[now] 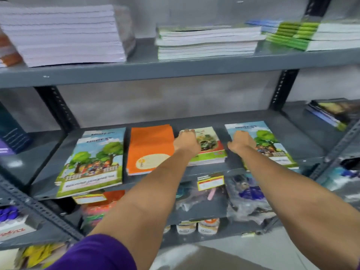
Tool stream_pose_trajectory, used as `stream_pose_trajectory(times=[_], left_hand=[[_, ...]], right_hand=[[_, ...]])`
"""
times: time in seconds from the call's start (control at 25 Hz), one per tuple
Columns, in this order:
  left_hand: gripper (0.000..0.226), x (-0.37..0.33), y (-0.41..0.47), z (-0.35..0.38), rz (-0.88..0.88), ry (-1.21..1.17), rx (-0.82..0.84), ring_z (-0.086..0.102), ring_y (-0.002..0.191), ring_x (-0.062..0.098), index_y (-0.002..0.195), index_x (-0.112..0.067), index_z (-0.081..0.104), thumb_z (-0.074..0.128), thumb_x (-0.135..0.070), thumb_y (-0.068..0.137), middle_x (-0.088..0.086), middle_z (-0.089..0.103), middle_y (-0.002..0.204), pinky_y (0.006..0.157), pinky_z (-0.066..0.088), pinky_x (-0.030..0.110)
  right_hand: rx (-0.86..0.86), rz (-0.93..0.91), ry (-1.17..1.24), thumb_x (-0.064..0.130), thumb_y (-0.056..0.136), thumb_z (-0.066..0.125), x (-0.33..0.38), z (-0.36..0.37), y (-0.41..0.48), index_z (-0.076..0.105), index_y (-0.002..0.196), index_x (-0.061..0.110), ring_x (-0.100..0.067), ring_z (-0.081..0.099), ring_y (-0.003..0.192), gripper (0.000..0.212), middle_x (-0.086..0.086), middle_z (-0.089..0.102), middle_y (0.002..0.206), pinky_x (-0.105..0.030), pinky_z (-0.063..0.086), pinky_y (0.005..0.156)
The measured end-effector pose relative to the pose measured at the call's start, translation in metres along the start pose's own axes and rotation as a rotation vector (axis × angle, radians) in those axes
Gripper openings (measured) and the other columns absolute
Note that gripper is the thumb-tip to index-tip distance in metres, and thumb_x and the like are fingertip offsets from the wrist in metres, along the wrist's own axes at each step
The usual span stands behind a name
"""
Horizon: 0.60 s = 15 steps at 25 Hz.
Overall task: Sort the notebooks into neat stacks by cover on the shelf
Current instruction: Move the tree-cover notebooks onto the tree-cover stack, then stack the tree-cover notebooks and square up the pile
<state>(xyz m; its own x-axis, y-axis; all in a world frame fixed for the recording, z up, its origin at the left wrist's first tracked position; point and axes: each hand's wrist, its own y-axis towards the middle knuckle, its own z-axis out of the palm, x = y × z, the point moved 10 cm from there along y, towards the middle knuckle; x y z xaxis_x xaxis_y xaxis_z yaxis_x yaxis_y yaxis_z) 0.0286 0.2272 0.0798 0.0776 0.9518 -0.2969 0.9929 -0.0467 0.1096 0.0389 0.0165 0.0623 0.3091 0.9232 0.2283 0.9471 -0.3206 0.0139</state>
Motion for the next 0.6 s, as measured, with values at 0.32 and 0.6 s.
stream_pose_trajectory(times=[0.32, 0.6], left_hand=[[0.033, -0.138, 0.025, 0.085, 0.034, -0.028, 0.268, 0.063, 0.110, 0.034, 0.118, -0.002, 0.062, 0.057, -0.016, 0.088, 0.018, 0.062, 0.123, 0.085, 0.052, 0.039], [0.034, -0.159, 0.025, 0.145, -0.161, -0.151, 0.377, 0.063, 0.112, 0.031, 0.121, -0.001, 0.060, 0.056, -0.012, 0.088, 0.012, 0.062, 0.124, 0.087, 0.052, 0.036]], right_hand=[[0.232, 0.255, -0.104, 0.060, 0.064, 0.074, -0.147, 0.024, 0.056, 0.049, 0.130, 0.012, -0.033, 0.043, 0.127, 0.086, -0.010, 0.047, 0.139, -0.044, 0.047, 0.097], [0.252, 0.155, -0.013, 0.061, 0.073, 0.068, -0.186, 0.036, 0.077, 0.062, 0.110, 0.015, -0.035, 0.058, 0.110, 0.059, -0.012, 0.063, 0.118, -0.036, 0.051, 0.084]])
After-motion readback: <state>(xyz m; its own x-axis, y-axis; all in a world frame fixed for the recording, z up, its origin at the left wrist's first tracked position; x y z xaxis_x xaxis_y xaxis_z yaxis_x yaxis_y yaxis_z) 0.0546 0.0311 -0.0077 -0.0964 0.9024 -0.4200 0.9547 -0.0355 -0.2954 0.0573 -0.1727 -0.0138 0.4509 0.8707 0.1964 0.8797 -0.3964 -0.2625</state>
